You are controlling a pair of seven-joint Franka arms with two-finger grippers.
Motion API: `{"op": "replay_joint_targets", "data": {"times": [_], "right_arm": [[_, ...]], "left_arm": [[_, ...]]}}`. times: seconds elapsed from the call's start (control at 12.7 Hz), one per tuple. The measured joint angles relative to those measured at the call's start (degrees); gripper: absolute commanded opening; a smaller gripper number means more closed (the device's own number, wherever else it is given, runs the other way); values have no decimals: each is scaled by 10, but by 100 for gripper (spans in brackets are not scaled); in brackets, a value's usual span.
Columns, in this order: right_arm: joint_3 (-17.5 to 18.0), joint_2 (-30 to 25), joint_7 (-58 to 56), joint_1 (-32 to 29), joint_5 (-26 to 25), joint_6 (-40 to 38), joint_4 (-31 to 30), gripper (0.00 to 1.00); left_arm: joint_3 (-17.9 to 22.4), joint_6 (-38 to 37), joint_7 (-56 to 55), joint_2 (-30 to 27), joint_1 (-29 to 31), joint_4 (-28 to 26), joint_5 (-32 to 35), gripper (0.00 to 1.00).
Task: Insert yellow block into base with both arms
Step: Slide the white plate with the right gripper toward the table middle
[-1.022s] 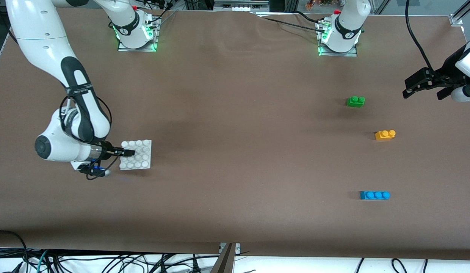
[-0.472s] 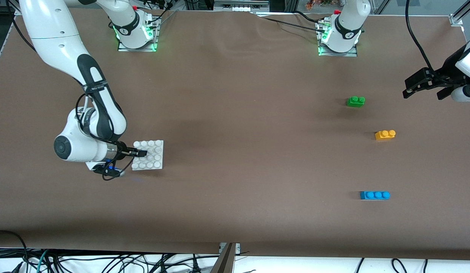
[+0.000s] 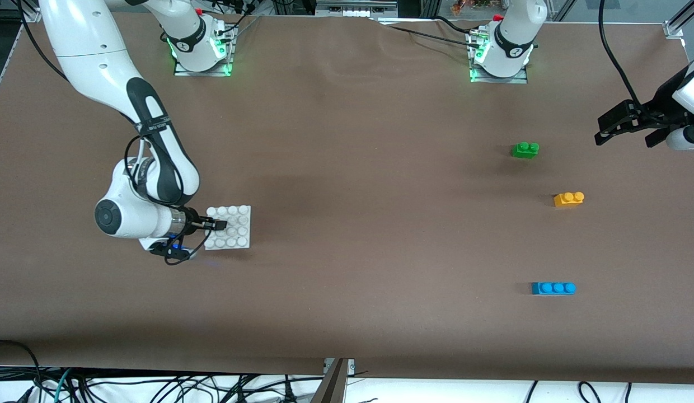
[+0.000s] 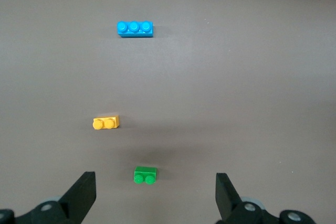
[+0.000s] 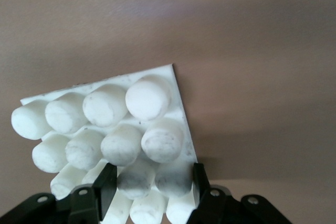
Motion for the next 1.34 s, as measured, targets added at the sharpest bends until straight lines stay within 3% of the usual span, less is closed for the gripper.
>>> {"op": "replay_joint_targets", "data": {"times": [1.34], "right_arm": [[3,6,74,84,0,3,11,63]], "left_arm": [[0,0,0,1,0,0,0,100]]}}
